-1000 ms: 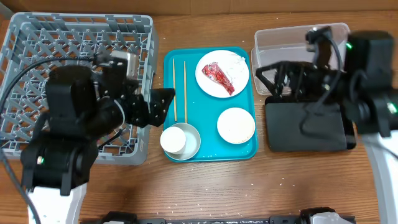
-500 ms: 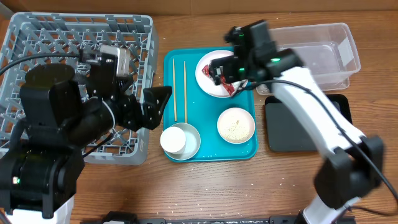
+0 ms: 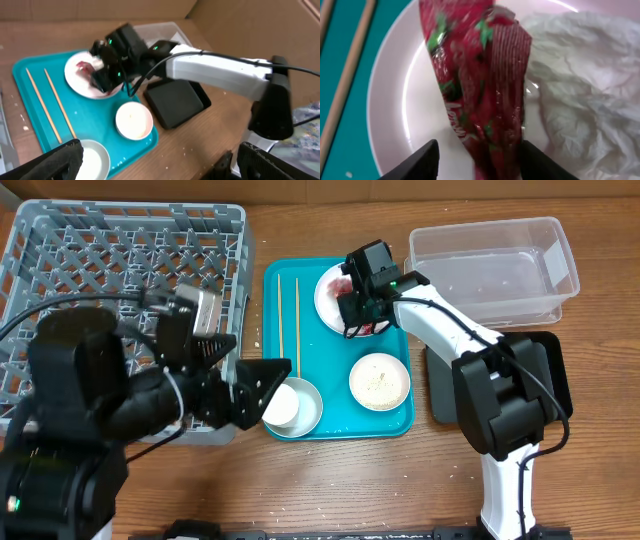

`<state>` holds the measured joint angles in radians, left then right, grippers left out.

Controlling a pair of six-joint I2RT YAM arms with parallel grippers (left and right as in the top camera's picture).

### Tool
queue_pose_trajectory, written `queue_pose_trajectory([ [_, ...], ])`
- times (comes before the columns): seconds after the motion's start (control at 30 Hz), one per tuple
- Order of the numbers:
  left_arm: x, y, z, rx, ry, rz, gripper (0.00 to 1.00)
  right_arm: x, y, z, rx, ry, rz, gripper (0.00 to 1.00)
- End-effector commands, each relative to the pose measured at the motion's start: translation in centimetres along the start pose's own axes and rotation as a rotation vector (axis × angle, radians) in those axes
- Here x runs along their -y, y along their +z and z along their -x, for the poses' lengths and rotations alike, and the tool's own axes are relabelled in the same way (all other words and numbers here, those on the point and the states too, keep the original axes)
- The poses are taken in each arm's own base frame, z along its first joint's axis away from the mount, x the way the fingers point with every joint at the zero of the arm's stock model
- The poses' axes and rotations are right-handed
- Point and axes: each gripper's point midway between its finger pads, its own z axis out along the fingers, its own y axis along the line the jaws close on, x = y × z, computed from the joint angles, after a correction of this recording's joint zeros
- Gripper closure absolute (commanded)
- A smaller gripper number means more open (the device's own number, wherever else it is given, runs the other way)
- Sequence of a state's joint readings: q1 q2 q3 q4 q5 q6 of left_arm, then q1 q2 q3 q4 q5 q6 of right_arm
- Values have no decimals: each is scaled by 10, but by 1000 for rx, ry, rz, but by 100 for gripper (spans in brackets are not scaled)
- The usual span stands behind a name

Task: Sort waste into correct bins and load items into the dishwasher
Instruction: 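Grasp the red meat scraps on the white plate with the right gripper, then carry the meat to the clear plastic bin and release it, then grasp the white tissue on the plate with the right gripper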

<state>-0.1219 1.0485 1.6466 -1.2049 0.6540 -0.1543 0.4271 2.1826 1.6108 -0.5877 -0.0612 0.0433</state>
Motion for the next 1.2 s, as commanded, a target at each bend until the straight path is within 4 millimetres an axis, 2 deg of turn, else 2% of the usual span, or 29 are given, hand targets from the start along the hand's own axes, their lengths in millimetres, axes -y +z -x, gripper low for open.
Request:
queue_pose_trajectory([
  [0.0, 15, -22, 6, 85, 81, -1, 0, 4, 6, 2, 0, -3, -16, 80],
  [0.07, 21, -32, 10, 132, 114, 8, 0, 0, -7, 8, 15, -4, 4, 92],
  [0.13, 19, -38, 11, 159, 126, 43, 0, -7, -27, 21, 53, 14, 29, 94],
  [0.23, 17, -43, 12, 178, 132, 75, 0, -8, -82, 53, 158, 93, 46, 96],
  [0.27, 17, -43, 12, 180, 134, 75, 0, -4, -116, 69, 225, 127, 50, 96],
  [0.33, 17, -43, 12, 179, 132, 75, 0, 8, -154, 82, 295, 159, 45, 96],
  [0.4, 16, -43, 12, 178, 132, 76, 0, 30, -181, 85, 335, 197, 18, 96],
  [0.43, 16, -43, 12, 177, 131, 75, 0, 40, -187, 84, 338, 214, 6, 96],
  [0.47, 16, -43, 11, 177, 131, 75, 0, 58, -194, 81, 338, 245, -19, 96],
  [0.5, 16, -43, 11, 175, 130, 77, 0, 93, -196, 73, 321, 303, -73, 96],
  [0.57, 13, -43, 12, 178, 128, 94, 0, 129, -187, 61, 290, 366, -125, 96],
  [0.67, 9, -43, 13, 182, 125, 120, 0, 160, -168, 45, 237, 427, -139, 96],
  [0.7, 9, -43, 13, 182, 125, 120, 0, 161, -165, 43, 225, 428, -120, 88],
  [0.73, 9, -43, 13, 183, 125, 120, 0, 155, -164, 43, 219, 400, -76, 61],
  [0.77, 9, -43, 13, 182, 125, 119, 0, 151, -166, 44, 221, 373, -48, 47],
  [0.83, 9, -43, 13, 182, 125, 119, 0, 146, -178, 52, 247, 356, -40, 43],
  [0.9, 9, -43, 13, 182, 125, 119, 0, 133, -193, 63, 282, 329, -17, 41],
  [1.0, 9, -43, 13, 182, 125, 119, 0, 90, -206, 77, 315, 255, 64, 40],
  [1.07, 9, -43, 13, 182, 125, 119, 0, 62, -201, 78, 303, 194, 92, 40],
  [1.13, 9, -43, 13, 182, 125, 119, 0, 26, -184, 73, 267, 80, 113, 39],
  [1.17, 9, -43, 13, 182, 125, 119, 0, 16, -176, 70, 254, 35, 99, 40],
])
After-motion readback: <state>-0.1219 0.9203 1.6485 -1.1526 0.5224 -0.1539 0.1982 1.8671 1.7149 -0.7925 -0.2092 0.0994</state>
